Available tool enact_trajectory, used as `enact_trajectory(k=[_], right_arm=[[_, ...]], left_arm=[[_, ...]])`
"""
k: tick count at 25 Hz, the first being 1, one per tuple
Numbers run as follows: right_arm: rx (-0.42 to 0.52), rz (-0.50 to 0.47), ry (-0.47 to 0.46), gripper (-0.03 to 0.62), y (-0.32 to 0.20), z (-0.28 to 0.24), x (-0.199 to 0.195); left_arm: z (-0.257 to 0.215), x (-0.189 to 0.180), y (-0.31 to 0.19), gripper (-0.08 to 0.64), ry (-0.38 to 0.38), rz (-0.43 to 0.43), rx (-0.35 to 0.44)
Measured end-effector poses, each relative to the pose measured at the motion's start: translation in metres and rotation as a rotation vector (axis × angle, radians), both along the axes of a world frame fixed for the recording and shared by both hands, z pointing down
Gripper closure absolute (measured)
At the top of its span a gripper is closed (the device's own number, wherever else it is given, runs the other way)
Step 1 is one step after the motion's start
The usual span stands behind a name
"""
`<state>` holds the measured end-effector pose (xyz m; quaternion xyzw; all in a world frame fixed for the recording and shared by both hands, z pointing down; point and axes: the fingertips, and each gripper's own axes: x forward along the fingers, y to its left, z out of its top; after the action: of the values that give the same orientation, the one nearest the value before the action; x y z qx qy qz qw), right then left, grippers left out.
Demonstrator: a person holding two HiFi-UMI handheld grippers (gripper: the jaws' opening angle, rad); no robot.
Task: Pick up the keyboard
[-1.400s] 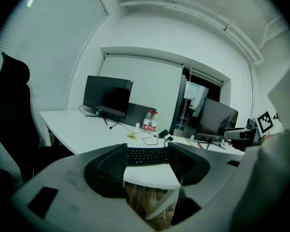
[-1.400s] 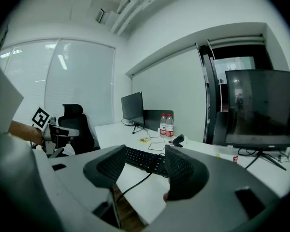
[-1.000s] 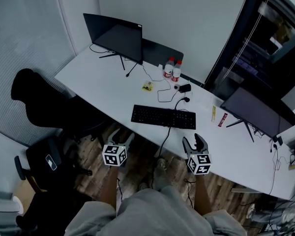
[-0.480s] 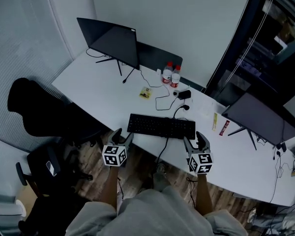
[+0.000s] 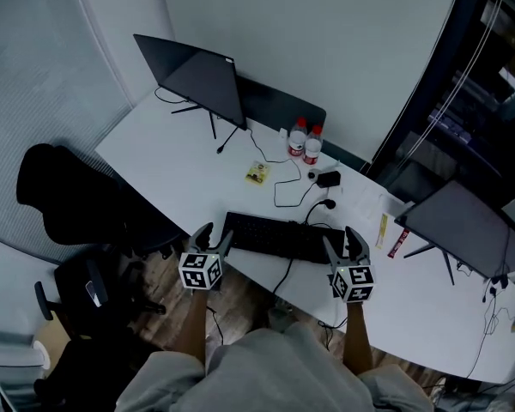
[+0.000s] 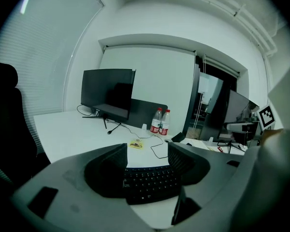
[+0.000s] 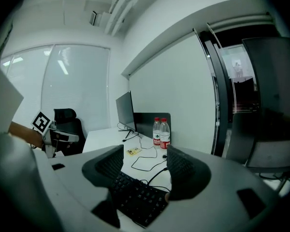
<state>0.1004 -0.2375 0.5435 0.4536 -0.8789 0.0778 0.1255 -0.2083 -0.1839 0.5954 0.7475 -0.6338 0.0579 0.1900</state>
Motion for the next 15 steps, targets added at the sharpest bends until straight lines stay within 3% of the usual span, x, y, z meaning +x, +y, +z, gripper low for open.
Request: enact_trajectory(k=[15], right_arm=[[-0.099,-0.055,-0.086,0.316,-0.044,0.029,0.015]], left_arm=[[0.015,0.016,-0.026,0.301,-0.036,-0.089,-0.094]])
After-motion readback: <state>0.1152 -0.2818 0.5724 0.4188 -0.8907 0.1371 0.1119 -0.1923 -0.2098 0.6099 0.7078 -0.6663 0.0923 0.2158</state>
